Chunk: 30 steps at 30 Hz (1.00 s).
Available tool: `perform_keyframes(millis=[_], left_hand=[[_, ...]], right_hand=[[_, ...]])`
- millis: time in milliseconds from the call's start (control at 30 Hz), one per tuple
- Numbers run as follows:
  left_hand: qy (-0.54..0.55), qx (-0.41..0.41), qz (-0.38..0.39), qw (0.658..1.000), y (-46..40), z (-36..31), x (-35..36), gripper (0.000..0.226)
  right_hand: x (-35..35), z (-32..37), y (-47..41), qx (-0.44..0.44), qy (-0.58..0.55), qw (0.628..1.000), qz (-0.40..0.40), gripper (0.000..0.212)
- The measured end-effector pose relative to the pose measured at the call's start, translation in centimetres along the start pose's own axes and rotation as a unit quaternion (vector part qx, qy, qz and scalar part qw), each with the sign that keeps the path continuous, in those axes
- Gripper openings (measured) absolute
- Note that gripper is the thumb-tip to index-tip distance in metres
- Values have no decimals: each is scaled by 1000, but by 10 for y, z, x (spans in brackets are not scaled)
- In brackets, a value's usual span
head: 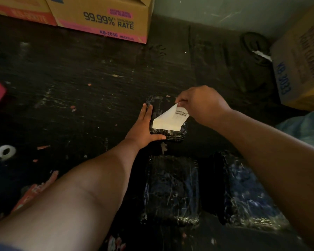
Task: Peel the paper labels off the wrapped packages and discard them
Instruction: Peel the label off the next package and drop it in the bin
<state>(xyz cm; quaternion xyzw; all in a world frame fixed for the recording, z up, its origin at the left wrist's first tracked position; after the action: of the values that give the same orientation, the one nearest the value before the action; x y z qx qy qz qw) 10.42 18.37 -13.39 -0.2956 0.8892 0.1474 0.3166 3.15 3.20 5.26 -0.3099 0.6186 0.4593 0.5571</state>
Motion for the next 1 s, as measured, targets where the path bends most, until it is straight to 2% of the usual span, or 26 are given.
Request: perform_keyframes(millis=[233,367,500,733,933,1000], left_hand=[[-22,-11,9,1000,-2,-3,1,135],[-20,-10,7,1000,0,-3,1,134],[-46,-17,22,999,2,-7,1,136],[-101,-44,57,992,0,-18,-3,136],[-128,-52,131,982,-4,-26,-24,134],[-149,-48,140,978,-4,-30,-29,126]], right_hand=[[-5,-5,12,8,-17,1000,-1,26],[-36,-22,11,74,-83,990,-87,22],[-66,-42,14,90,-52,990,-92,23],[-69,-58,35,104,-44,989,-95,29],[-79,-85,52,122,-8,985,-120,35],[-81,-93,60,125,18,984,-123,42]])
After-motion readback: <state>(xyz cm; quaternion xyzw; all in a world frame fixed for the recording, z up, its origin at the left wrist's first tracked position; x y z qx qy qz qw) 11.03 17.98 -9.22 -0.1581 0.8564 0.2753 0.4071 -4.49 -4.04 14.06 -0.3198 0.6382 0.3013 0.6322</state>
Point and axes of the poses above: each hand's wrist, its own y-axis away from the middle knuckle, its own x-axis out of the palm, z = x × y, the point moved 2 cm from there along -y, towards the middle knuckle, and after that the axes turned 14 degrees about x, right-handed, at the moved point
